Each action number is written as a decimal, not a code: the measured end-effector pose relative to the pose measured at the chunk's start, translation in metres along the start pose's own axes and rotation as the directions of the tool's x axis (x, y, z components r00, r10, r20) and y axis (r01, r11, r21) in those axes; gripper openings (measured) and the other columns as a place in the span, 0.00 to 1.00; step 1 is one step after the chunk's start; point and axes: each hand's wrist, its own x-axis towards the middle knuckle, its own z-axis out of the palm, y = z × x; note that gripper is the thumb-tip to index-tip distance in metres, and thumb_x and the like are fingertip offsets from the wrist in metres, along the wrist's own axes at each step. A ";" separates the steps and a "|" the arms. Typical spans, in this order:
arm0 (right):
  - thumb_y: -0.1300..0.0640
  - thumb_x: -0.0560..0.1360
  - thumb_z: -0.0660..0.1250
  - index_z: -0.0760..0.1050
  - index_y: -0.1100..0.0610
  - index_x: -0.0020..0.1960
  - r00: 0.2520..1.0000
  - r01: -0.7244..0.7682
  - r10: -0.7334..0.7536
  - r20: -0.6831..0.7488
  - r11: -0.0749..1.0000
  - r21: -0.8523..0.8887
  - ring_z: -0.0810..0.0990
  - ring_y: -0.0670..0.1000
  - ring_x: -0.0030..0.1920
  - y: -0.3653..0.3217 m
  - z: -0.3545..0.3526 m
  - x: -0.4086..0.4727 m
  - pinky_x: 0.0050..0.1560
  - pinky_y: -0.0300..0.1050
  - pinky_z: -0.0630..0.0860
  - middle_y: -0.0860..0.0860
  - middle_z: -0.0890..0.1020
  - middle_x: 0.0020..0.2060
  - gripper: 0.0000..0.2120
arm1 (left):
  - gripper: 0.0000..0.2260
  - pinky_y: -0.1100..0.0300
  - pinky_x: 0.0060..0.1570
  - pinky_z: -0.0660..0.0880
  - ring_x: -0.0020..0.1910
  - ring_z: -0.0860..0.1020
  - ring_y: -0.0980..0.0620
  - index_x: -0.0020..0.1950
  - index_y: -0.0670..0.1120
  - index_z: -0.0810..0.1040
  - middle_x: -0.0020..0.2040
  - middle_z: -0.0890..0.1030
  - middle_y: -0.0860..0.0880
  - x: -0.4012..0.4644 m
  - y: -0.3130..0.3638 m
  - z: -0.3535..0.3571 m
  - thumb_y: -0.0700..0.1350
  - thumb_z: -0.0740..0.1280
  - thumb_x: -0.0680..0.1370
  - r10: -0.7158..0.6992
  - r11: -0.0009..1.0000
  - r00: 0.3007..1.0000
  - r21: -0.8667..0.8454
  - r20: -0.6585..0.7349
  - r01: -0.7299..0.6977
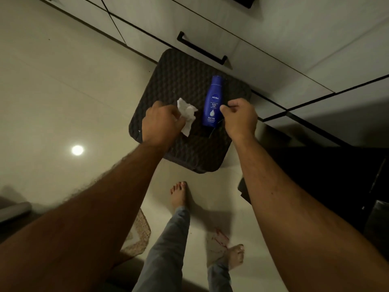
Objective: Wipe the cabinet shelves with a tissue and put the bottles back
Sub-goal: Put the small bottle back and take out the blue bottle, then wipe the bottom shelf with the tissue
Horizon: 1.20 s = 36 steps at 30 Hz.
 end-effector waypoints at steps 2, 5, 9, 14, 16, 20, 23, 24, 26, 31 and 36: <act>0.51 0.76 0.69 0.77 0.51 0.52 0.999 0.037 -0.037 0.011 0.999 0.024 0.77 0.38 0.40 0.000 -0.015 -0.023 0.35 0.30 0.69 0.44 0.80 0.45 0.07 | 0.08 0.64 0.45 0.69 0.51 0.73 0.56 0.51 0.52 0.80 0.54 0.74 0.52 -0.019 0.012 -0.005 0.55 0.68 0.77 0.019 0.992 0.999 -0.123 -0.036 -0.024; 0.41 0.76 0.65 0.78 0.48 0.44 0.991 -0.038 0.009 0.136 0.977 0.209 0.82 0.44 0.42 0.003 -0.041 -0.067 0.38 0.38 0.77 0.47 0.83 0.41 0.12 | 0.03 0.70 0.39 0.67 0.41 0.75 0.63 0.46 0.57 0.75 0.43 0.74 0.61 -0.059 0.046 -0.012 0.52 0.69 0.77 0.065 0.955 0.998 -0.289 -0.003 -0.063; 0.31 0.72 0.62 0.80 0.47 0.43 0.969 -0.185 0.108 0.222 0.913 0.364 0.84 0.45 0.43 0.022 -0.105 -0.126 0.42 0.43 0.78 0.47 0.85 0.40 0.21 | 0.08 0.64 0.43 0.73 0.43 0.76 0.62 0.43 0.61 0.72 0.42 0.75 0.61 -0.127 0.108 -0.002 0.51 0.69 0.77 0.153 0.921 0.988 -0.363 0.002 -0.142; 0.48 0.75 0.68 0.82 0.50 0.44 0.990 -0.129 0.079 0.118 0.848 0.515 0.81 0.53 0.45 0.082 -0.214 -0.196 0.45 0.49 0.77 0.56 0.84 0.43 0.07 | 0.08 0.68 0.36 0.69 0.38 0.76 0.64 0.39 0.62 0.72 0.38 0.76 0.59 -0.221 0.200 0.036 0.54 0.70 0.75 0.230 0.889 0.973 -0.414 0.030 -0.197; 0.53 0.77 0.68 0.82 0.54 0.43 0.994 -0.105 0.108 0.026 0.834 0.542 0.82 0.58 0.45 0.114 -0.259 -0.217 0.46 0.53 0.78 0.59 0.84 0.44 0.07 | 0.08 0.71 0.30 0.67 0.36 0.76 0.67 0.38 0.61 0.74 0.34 0.78 0.58 -0.257 0.236 0.060 0.55 0.71 0.75 0.252 0.874 0.967 -0.439 0.038 -0.210; 0.55 0.79 0.66 0.80 0.60 0.43 0.984 -0.049 0.134 -0.113 0.829 0.556 0.81 0.59 0.44 0.173 -0.327 -0.244 0.46 0.53 0.78 0.65 0.82 0.45 0.10 | 0.08 0.70 0.32 0.72 0.35 0.78 0.67 0.37 0.56 0.79 0.35 0.80 0.66 -0.307 0.291 0.108 0.55 0.71 0.75 0.222 0.826 0.969 -0.548 0.103 -0.131; 0.57 0.79 0.66 0.79 0.56 0.40 0.965 0.007 0.142 -0.218 0.825 0.565 0.80 0.63 0.41 0.209 -0.358 -0.255 0.45 0.57 0.79 0.64 0.82 0.39 0.10 | 0.08 0.54 0.44 0.81 0.39 0.81 0.60 0.41 0.55 0.81 0.38 0.83 0.58 -0.323 0.319 0.137 0.56 0.69 0.76 0.233 0.824 0.955 -0.559 0.183 -0.094; 0.57 0.79 0.66 0.79 0.56 0.38 0.957 0.028 0.138 -0.256 0.832 0.554 0.77 0.59 0.37 0.218 -0.365 -0.255 0.41 0.53 0.77 0.62 0.81 0.36 0.11 | 0.07 0.52 0.46 0.81 0.40 0.82 0.59 0.41 0.56 0.81 0.39 0.83 0.57 -0.325 0.326 0.142 0.55 0.69 0.77 0.251 0.828 0.947 -0.551 0.201 -0.103; 0.58 0.78 0.66 0.78 0.56 0.37 0.929 0.048 0.148 -0.339 0.861 0.507 0.72 0.52 0.34 0.239 -0.377 -0.255 0.36 0.45 0.72 0.57 0.77 0.31 0.11 | 0.06 0.53 0.48 0.81 0.42 0.81 0.60 0.40 0.58 0.79 0.40 0.82 0.59 -0.326 0.339 0.153 0.55 0.68 0.77 0.293 0.843 0.930 -0.519 0.224 -0.141; 0.57 0.78 0.67 0.79 0.62 0.43 0.870 -0.073 0.241 -0.431 0.926 0.370 0.76 0.52 0.37 0.284 -0.397 -0.237 0.39 0.48 0.72 0.63 0.82 0.38 0.09 | 0.04 0.64 0.39 0.77 0.40 0.78 0.65 0.50 0.58 0.79 0.40 0.76 0.65 -0.305 0.342 0.162 0.55 0.65 0.79 0.378 0.863 0.911 -0.418 0.163 -0.283; 0.45 0.75 0.67 0.78 0.56 0.60 0.719 -0.391 0.109 -0.686 0.880 -0.270 0.74 0.62 0.58 0.312 -0.400 -0.239 0.53 0.54 0.71 0.61 0.78 0.56 0.19 | 0.10 0.65 0.47 0.75 0.48 0.78 0.62 0.59 0.53 0.79 0.53 0.79 0.56 -0.283 0.324 0.158 0.52 0.63 0.80 0.545 0.822 0.828 -0.279 0.132 -0.496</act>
